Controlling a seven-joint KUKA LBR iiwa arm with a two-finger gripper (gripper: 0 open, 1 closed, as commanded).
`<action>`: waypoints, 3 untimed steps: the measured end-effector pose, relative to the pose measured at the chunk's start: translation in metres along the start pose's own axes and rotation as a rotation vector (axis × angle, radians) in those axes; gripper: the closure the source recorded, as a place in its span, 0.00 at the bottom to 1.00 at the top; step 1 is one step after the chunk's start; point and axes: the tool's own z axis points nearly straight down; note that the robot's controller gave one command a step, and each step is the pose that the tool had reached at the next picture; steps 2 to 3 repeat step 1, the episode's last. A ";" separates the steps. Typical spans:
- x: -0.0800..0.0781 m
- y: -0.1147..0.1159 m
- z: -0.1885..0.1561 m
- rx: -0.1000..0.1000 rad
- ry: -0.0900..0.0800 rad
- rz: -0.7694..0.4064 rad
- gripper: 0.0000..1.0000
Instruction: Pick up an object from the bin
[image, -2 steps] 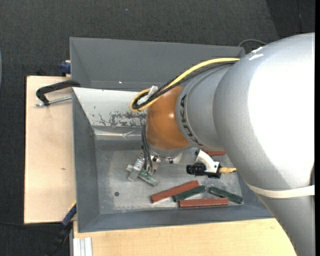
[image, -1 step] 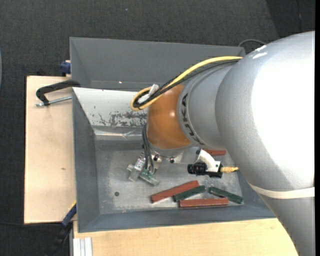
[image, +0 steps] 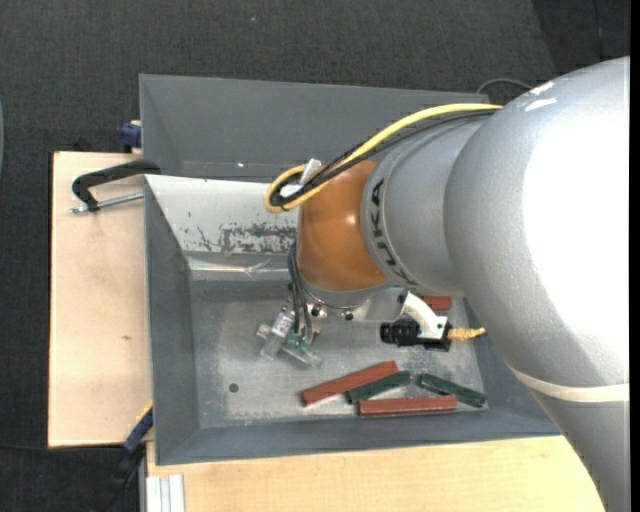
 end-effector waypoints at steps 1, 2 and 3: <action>-0.001 0.001 -0.023 -0.007 -0.006 -0.001 1.00; -0.001 0.001 -0.023 -0.007 -0.006 -0.001 1.00; -0.001 0.001 -0.023 -0.007 -0.006 -0.001 1.00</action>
Offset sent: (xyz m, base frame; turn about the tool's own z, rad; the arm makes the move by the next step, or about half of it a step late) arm 0.0000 -0.0001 0.0266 0.0000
